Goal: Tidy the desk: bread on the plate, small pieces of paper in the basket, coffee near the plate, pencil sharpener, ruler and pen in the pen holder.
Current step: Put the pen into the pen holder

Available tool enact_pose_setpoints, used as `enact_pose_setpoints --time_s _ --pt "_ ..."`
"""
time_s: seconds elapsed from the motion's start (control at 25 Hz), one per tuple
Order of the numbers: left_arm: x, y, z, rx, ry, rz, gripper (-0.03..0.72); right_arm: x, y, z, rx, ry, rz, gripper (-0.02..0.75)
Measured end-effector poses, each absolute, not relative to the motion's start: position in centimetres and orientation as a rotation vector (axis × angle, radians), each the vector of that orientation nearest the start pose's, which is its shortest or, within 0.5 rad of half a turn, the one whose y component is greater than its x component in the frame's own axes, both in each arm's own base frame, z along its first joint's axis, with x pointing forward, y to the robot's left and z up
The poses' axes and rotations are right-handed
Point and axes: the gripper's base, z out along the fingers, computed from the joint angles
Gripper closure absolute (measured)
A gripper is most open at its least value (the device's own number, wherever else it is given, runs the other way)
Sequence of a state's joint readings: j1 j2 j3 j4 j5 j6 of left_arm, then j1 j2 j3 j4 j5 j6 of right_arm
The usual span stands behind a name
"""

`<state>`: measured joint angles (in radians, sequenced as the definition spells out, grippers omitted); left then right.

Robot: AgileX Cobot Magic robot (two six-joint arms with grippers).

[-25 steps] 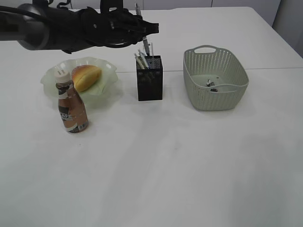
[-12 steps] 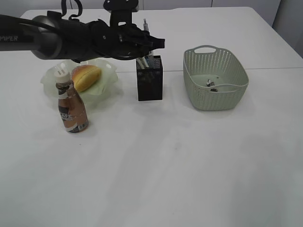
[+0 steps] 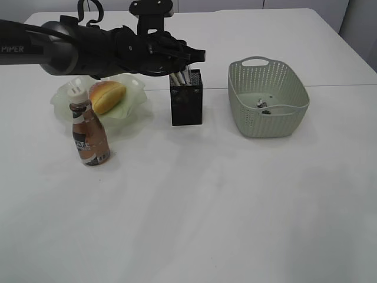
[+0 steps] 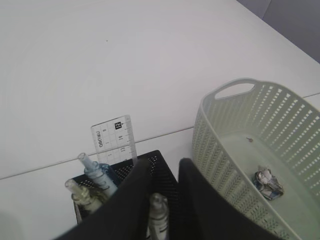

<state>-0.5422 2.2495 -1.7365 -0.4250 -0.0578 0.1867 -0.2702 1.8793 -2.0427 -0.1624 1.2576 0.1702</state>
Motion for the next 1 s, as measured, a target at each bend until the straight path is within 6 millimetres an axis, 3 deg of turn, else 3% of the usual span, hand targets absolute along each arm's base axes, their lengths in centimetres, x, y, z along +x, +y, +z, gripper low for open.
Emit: enact_pose_setpoints --time_s 0.28,0.56,0.8,1.0 --pt "45.5 -27.1 20.2 0.281 1.95 -0.49 0.521 39.0 -12.2 38.8 0.556 2.516 -0.255 0.323" --pt "45.5 -27.1 20.3 0.28 1.946 -0.49 0.284 39.0 -12.2 38.8 0.556 2.516 -0.255 0.323" --pt "45.6 -27.1 20.5 0.278 1.926 -0.485 0.258 39.0 -12.2 38.8 0.556 2.516 -0.255 0.323" --pt "45.3 -26.9 22.5 0.289 1.879 -0.483 0.257 39.0 -12.2 38.8 0.556 2.516 -0.255 0.323"
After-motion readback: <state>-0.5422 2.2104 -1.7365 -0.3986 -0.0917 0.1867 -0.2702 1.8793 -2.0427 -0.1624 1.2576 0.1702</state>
